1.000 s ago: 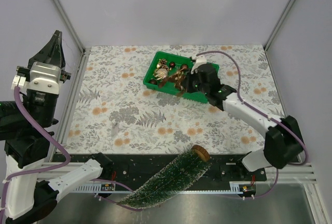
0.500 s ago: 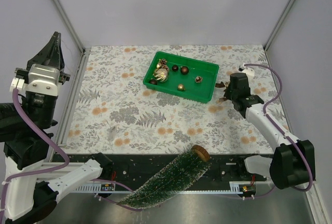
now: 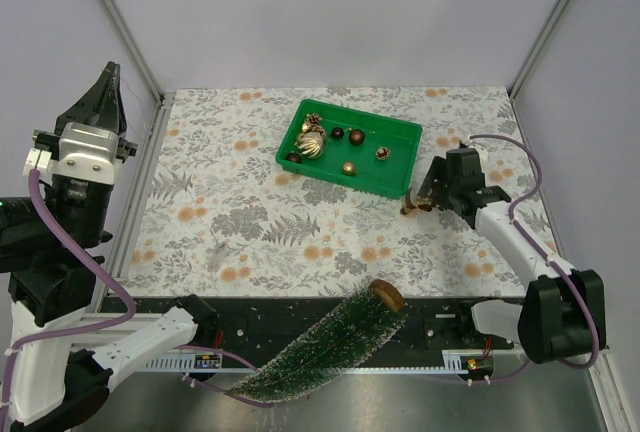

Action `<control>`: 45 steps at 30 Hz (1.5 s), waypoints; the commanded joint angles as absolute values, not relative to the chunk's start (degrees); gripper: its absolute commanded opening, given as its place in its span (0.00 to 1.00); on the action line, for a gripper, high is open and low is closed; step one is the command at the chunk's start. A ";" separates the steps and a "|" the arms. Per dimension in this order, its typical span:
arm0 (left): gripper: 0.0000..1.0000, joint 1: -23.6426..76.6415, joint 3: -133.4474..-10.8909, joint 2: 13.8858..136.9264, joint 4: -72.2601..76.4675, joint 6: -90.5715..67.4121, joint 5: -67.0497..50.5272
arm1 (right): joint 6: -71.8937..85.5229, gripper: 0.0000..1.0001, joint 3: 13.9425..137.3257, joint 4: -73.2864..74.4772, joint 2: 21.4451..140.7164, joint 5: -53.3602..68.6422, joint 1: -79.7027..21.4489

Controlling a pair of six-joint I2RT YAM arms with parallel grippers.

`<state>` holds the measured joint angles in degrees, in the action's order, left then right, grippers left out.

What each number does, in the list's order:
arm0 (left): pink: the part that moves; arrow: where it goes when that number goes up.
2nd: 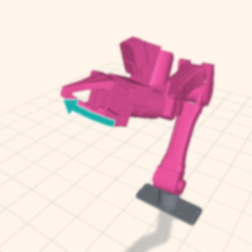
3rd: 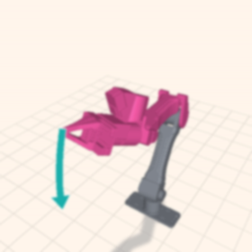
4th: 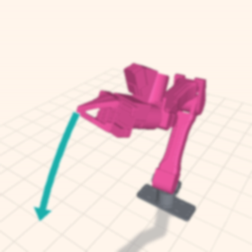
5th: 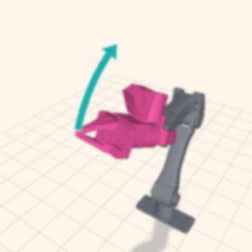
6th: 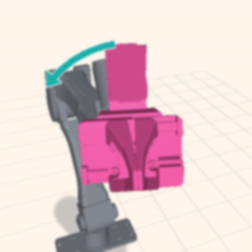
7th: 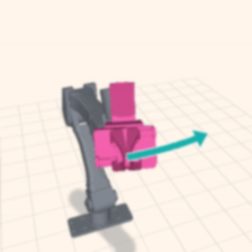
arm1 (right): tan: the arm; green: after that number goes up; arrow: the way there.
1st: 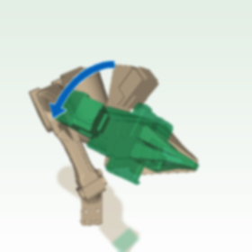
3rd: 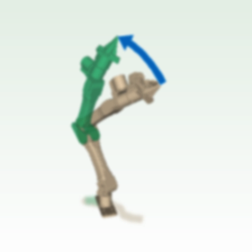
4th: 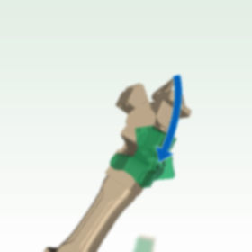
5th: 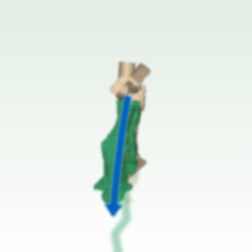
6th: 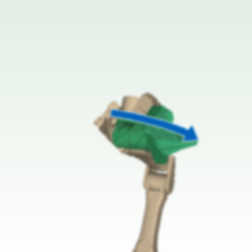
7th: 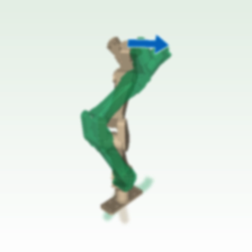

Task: Decorate the small christmas tree

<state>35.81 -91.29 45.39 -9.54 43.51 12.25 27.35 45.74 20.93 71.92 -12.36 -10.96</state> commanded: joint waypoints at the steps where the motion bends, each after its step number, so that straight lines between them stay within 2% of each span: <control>1: 0.06 35.95 -91.76 45.26 -8.26 43.07 12.74 | 26.46 0.81 45.71 21.27 62.87 5.91 -11.42; 6: 0.06 35.95 -91.41 45.61 -7.82 42.89 12.66 | 19.96 0.75 45.53 17.40 57.75 29.50 -15.54; 8: 0.06 35.95 -91.58 45.79 -7.91 42.71 12.74 | 17.07 0.76 47.63 20.99 58.35 28.57 -19.49; 10: 0.06 35.95 -91.67 45.79 -7.91 42.71 12.74 | 14.60 0.77 48.08 21.62 58.97 32.67 -22.57; 13: 0.06 35.95 -91.58 45.79 -8.00 42.71 12.83 | 14.06 0.79 45.36 16.71 56.35 41.99 -29.77; 19: 0.06 35.95 -91.58 46.05 -8.09 43.15 12.75 | 14.24 0.85 43.77 9.94 53.35 49.30 -42.97; 21: 0.06 35.95 -91.76 46.23 -8.09 43.24 12.74 | 13.89 0.85 44.12 9.49 54.22 48.96 -47.17; 27: 0.06 35.95 -91.58 46.41 -8.09 43.33 12.74 | 6.68 0.85 50.26 19.15 61.86 37.45 -65.28; 37: 0.06 35.95 -91.67 46.49 -8.09 43.33 12.74 | 3.70 0.84 54.92 21.88 69.51 35.16 -73.20; 45: 0.06 35.86 -91.85 46.49 -8.09 43.50 12.74 | 1.93 0.75 56.16 24.61 76.63 33.31 -77.69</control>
<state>35.81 -91.29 45.87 -9.58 43.48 12.23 3.77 54.17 22.96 75.02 35.24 -76.69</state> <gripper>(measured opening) 0.061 0.774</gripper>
